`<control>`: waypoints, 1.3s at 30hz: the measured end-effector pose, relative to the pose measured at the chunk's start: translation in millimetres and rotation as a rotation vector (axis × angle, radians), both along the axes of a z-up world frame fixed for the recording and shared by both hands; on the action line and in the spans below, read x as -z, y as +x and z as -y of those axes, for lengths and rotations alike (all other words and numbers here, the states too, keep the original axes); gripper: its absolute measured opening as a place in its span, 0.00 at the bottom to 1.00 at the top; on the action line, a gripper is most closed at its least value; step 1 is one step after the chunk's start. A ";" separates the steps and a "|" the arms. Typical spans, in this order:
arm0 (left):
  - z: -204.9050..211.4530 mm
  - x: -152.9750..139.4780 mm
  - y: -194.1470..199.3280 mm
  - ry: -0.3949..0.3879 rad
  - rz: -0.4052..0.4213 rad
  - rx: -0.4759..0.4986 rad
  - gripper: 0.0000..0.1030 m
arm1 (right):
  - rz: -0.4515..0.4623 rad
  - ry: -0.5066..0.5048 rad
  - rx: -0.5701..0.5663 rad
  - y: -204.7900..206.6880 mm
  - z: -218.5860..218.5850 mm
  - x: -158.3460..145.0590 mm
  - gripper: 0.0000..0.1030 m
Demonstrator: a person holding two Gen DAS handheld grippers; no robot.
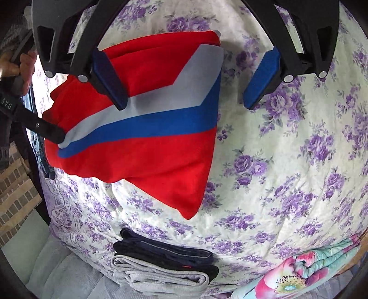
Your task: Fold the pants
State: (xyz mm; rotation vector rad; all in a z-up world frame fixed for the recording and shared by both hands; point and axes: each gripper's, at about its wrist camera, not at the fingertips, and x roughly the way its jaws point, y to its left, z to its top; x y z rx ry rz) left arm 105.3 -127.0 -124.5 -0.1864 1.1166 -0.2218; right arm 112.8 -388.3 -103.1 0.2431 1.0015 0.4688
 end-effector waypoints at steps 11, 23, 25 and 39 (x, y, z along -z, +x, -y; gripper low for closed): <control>-11.0 -0.2 3.2 -0.083 -0.029 0.008 0.95 | -0.208 0.226 0.136 -10.8 51.2 36.9 0.73; -7.0 27.6 -3.0 -0.198 -0.042 0.062 0.96 | -0.238 0.402 0.147 21.0 54.3 58.0 0.88; -7.5 27.7 -3.8 -0.207 -0.027 0.061 0.96 | -0.254 0.455 0.093 27.5 45.6 59.6 0.88; -36.6 36.7 0.5 -0.518 -0.127 0.053 0.95 | -0.286 0.449 -0.064 43.5 30.2 63.0 0.91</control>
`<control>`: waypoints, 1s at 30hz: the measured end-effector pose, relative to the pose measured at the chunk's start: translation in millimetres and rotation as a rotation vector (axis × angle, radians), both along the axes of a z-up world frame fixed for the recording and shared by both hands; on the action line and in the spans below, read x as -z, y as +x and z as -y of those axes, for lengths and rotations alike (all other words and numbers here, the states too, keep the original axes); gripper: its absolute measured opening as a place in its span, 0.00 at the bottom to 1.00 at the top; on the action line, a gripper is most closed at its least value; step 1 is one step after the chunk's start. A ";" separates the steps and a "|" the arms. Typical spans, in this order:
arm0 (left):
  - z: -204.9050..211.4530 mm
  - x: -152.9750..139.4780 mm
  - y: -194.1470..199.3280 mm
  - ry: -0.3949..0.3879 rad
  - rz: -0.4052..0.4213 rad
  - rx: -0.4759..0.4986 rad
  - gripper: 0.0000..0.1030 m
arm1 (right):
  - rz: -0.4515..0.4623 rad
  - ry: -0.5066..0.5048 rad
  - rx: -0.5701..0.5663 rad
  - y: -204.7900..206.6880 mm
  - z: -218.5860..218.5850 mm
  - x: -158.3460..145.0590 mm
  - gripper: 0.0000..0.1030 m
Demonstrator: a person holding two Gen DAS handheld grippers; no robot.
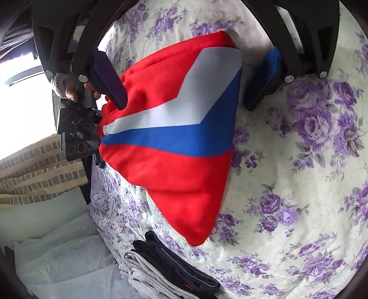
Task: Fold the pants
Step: 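Lift the folded bundle with both grippers and carry it toward the clothes stack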
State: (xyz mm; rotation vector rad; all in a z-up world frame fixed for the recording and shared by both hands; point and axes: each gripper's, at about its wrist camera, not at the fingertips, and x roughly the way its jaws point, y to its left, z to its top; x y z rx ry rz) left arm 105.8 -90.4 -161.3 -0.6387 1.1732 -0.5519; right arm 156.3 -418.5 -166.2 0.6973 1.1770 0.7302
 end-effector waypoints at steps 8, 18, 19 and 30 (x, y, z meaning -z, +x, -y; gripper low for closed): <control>-0.1 -2.0 -4.4 -0.041 -0.042 0.001 0.64 | -0.050 -0.008 0.120 -0.6 7.4 5.4 0.78; 6.3 7.4 0.6 -0.053 -0.042 0.010 0.56 | -0.039 0.001 0.184 -11.6 13.1 10.0 0.56; 8.5 4.1 -1.0 -0.045 -0.040 0.002 0.50 | -0.044 0.008 0.196 -16.0 13.8 9.1 0.52; 31.7 -29.1 -52.1 0.067 -0.014 0.057 0.26 | -0.024 -0.014 0.163 -94.9 29.3 -6.2 0.45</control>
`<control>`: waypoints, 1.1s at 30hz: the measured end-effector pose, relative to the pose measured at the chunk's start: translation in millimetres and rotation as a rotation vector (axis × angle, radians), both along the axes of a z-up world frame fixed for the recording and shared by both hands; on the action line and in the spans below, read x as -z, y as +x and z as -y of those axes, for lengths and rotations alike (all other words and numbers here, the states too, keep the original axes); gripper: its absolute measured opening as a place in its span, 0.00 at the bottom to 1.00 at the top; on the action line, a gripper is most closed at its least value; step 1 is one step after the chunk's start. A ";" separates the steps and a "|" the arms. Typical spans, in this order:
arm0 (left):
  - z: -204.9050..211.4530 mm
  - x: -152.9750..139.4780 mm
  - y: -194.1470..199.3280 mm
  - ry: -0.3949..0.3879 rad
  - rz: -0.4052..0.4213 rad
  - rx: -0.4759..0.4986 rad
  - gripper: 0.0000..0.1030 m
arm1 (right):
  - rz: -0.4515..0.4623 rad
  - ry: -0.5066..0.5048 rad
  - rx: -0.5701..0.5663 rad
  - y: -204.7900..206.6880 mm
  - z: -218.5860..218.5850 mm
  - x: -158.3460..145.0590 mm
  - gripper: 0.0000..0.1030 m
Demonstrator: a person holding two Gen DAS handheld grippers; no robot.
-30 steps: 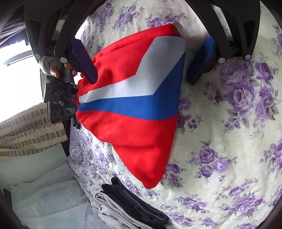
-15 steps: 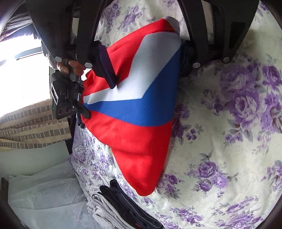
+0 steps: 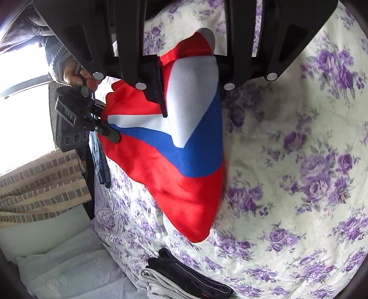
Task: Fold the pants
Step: 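Lift the folded bundle with both grippers and carry it toward the clothes stack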
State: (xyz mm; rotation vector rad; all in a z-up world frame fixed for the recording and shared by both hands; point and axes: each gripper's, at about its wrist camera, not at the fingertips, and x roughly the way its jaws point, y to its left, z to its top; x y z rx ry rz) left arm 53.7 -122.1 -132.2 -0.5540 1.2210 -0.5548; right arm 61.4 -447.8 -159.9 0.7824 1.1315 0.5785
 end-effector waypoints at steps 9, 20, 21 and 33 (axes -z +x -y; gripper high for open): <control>11.9 -49.9 14.3 0.041 0.120 0.020 0.24 | 0.135 -0.078 -0.042 23.0 0.3 -61.4 0.44; -2.8 -233.3 229.5 -0.016 0.439 -0.004 0.25 | 0.474 -0.168 -0.074 257.2 -10.2 -286.7 0.44; -3.0 -245.3 249.9 -0.003 0.459 -0.002 0.25 | 0.483 -0.177 -0.072 278.8 -12.9 -297.5 0.44; -28.0 -153.9 411.6 -0.008 0.298 -0.073 0.25 | 0.267 -0.209 -0.048 447.2 -43.6 -195.6 0.44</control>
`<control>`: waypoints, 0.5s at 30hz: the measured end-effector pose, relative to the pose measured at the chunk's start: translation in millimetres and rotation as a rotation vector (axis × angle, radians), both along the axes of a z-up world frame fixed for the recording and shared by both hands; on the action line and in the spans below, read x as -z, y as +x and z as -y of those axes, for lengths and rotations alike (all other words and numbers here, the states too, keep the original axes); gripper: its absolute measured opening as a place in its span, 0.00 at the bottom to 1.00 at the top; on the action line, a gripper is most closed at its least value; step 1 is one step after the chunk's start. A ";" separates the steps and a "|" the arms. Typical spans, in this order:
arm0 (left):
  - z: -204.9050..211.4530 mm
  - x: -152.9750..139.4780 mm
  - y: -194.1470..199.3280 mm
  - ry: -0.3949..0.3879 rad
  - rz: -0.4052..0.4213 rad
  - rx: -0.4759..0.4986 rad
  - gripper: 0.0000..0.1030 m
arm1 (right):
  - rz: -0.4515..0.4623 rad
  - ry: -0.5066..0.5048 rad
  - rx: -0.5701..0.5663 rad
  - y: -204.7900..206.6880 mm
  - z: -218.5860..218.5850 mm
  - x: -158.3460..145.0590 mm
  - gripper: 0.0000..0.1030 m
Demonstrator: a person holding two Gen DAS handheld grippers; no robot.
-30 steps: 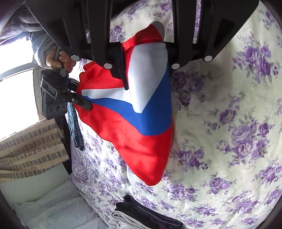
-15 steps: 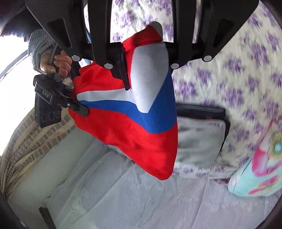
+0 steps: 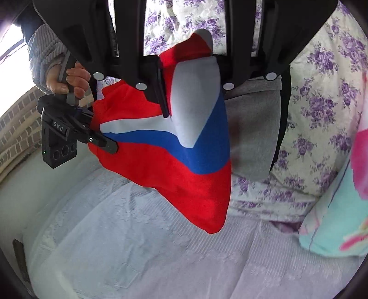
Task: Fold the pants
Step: 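Lift the folded bundle with both grippers and carry it toward the clothes stack, then lower the bundle onto the grey and black clothes stack and open both grippers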
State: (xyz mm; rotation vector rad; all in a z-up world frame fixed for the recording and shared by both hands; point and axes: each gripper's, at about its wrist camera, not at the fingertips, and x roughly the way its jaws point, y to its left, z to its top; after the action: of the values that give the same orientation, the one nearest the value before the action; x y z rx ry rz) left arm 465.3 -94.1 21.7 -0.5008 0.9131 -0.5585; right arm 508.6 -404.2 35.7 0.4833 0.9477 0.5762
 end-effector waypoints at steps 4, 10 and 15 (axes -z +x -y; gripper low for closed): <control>-1.7 56.0 14.4 -0.027 -0.094 -0.020 0.32 | -0.051 -0.045 0.020 18.0 1.9 54.7 0.46; 2.5 83.3 13.1 -0.057 -0.074 -0.030 0.43 | -0.034 0.013 0.018 21.0 12.2 80.3 0.46; 4.1 78.5 12.3 -0.046 -0.084 -0.052 0.44 | -0.027 0.048 0.025 21.2 14.2 76.0 0.50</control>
State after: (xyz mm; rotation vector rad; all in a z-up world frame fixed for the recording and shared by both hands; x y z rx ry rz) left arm 477.6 -98.2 -56.8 -0.5913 0.9659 -0.5147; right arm 529.8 -418.4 -40.3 0.5466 0.9535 0.5724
